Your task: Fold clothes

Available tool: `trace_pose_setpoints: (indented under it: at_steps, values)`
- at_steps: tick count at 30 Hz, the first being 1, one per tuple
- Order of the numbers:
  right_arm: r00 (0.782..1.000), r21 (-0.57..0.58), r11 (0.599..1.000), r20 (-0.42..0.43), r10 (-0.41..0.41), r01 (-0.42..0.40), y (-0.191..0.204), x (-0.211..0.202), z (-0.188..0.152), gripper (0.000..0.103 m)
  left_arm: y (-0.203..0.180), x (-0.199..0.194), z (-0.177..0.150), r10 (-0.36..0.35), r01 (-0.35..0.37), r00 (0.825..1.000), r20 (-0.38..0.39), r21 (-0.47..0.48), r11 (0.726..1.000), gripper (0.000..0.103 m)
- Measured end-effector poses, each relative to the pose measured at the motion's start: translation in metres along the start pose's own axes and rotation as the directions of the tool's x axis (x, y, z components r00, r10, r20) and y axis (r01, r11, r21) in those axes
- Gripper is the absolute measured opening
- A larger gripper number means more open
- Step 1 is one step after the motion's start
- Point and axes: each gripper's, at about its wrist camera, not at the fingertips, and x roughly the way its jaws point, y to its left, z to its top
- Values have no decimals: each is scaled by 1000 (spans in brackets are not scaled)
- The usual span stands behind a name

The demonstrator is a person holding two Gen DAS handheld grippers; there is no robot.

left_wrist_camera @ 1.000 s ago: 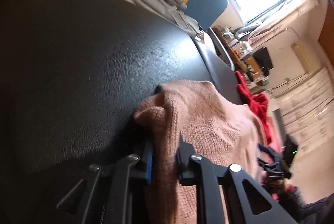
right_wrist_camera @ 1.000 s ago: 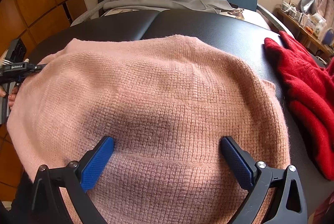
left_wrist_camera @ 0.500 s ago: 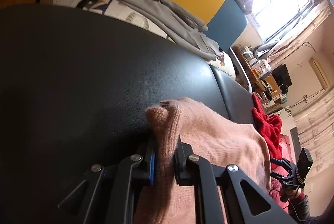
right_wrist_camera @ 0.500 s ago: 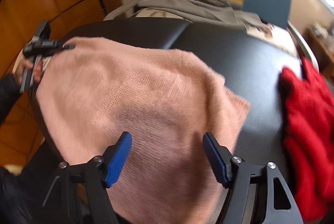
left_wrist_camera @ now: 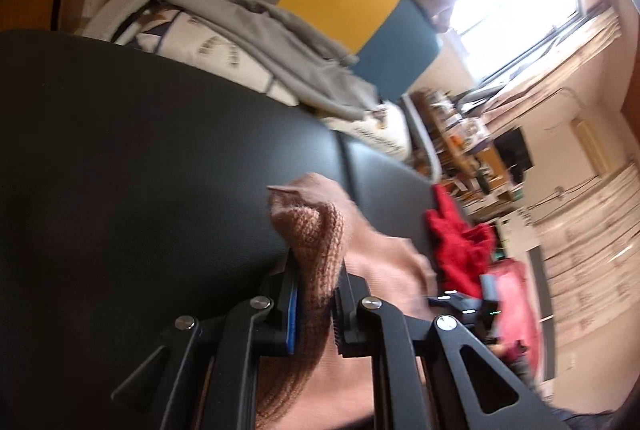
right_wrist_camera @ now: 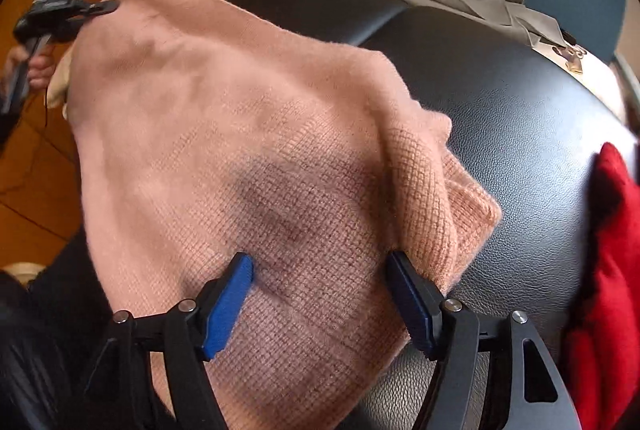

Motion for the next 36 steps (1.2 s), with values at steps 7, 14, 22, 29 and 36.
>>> trace_pose_setpoints:
  at_steps: [7,14,22,29,36]
  values:
    - [998,9,1000,66,10,-10,-4,-2,-8,79,-64,13,-16,-84,86,996,26,-85,993,12]
    - [992,6,999,114,53,-54,-9,-3,-14,94,-127,42,-28,-153,160,987,54,-162,974,12]
    - [986,-24,995,139,96,-93,-14,-3,-18,103,-188,117,-49,-152,146,988,-14,-208,967,12]
    - [977,-28,993,179,118,-115,-16,-11,-32,103,-222,192,-69,-113,88,990,-90,-241,966,12]
    - [972,-1,995,213,98,-100,-22,-27,-45,101,-215,247,-90,-70,20,986,-153,-304,952,12]
